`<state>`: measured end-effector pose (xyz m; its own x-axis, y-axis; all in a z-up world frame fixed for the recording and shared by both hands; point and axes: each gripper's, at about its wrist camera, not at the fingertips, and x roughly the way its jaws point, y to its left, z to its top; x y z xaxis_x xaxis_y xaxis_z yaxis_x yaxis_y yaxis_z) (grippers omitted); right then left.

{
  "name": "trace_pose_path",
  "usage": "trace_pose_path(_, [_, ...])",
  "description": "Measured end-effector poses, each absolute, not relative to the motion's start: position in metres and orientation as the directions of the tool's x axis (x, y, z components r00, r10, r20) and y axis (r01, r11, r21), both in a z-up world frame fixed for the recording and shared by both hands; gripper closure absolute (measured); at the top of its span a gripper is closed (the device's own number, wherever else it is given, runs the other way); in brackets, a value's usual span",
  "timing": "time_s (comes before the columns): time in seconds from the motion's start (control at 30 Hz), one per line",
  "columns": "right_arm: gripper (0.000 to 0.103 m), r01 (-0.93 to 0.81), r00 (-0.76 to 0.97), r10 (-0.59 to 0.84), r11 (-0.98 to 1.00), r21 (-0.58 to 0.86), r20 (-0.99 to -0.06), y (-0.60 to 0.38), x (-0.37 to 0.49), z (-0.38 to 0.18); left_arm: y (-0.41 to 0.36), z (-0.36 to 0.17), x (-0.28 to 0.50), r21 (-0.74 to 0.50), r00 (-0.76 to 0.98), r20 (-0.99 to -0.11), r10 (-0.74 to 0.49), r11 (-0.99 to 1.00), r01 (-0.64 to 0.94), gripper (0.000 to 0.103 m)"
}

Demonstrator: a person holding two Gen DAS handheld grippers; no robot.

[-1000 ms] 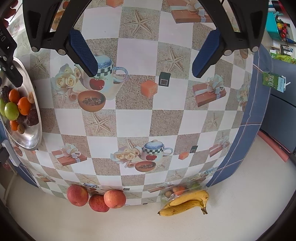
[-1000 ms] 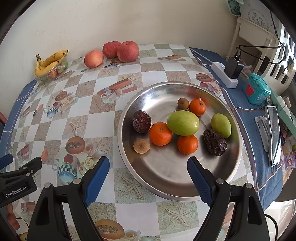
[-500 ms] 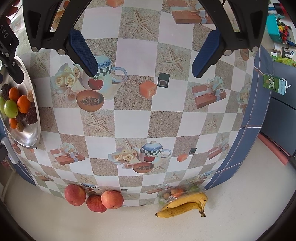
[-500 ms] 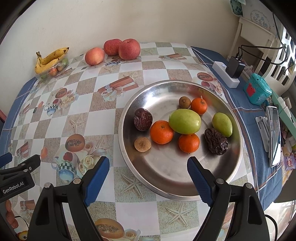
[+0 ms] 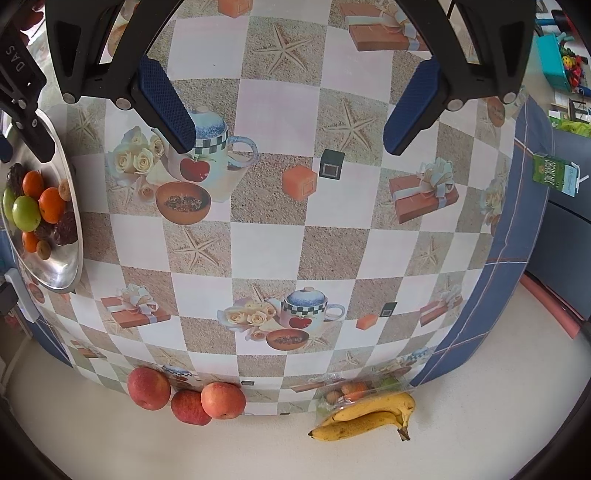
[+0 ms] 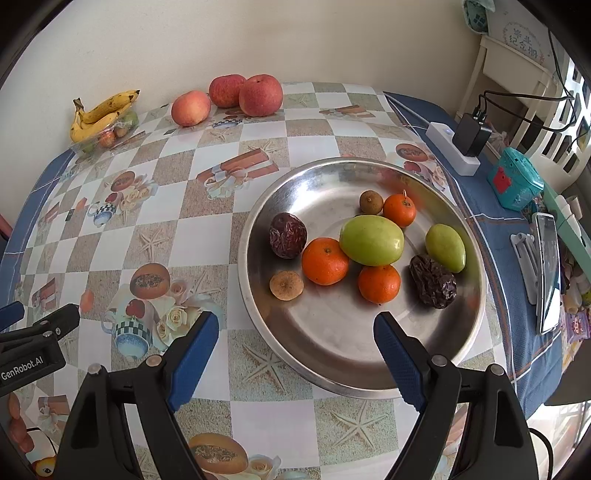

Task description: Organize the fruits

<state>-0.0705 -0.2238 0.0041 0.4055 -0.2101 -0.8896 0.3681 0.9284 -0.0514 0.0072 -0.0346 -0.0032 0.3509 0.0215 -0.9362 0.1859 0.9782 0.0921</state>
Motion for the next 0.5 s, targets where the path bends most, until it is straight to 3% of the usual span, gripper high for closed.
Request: trace_pose_path(0.5, [0.016, 0.366, 0.401, -0.207, 0.929, -0.051, -0.892, -0.2244, -0.0709, 0.0028, -0.0332, 0.0007, 0.0067, 0.114, 0.376, -0.926, 0.044, 0.979, 0.167, 0.000])
